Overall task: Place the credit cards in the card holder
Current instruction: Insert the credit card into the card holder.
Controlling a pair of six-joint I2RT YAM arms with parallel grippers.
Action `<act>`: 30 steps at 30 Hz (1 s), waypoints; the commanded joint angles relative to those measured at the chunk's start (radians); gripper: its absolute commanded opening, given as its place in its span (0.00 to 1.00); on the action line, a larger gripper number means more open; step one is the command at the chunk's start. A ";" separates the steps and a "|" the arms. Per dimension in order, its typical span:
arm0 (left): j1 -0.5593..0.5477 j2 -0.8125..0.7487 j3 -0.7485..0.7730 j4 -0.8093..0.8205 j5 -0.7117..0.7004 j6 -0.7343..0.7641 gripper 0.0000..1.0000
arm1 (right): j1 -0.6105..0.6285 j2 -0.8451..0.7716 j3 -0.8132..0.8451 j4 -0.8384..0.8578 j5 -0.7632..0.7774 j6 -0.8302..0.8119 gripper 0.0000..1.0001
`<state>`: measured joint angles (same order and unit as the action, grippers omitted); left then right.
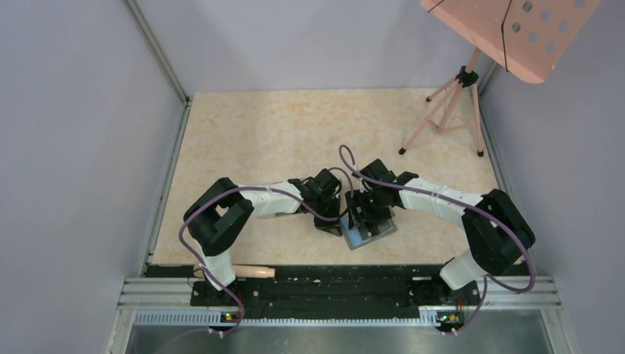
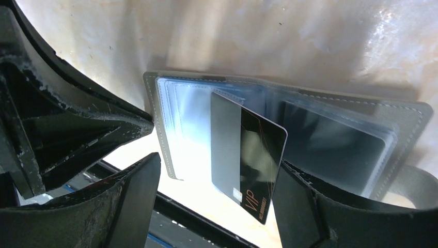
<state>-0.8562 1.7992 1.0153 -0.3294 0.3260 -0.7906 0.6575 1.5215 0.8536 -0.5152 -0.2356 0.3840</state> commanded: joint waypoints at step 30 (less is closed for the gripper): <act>0.022 -0.061 -0.032 0.078 -0.020 -0.041 0.13 | 0.027 -0.062 0.031 -0.051 0.104 -0.027 0.78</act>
<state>-0.8375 1.7210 0.9539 -0.2287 0.3172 -0.8474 0.6724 1.4364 0.8680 -0.5987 -0.1272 0.3614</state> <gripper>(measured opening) 0.159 0.784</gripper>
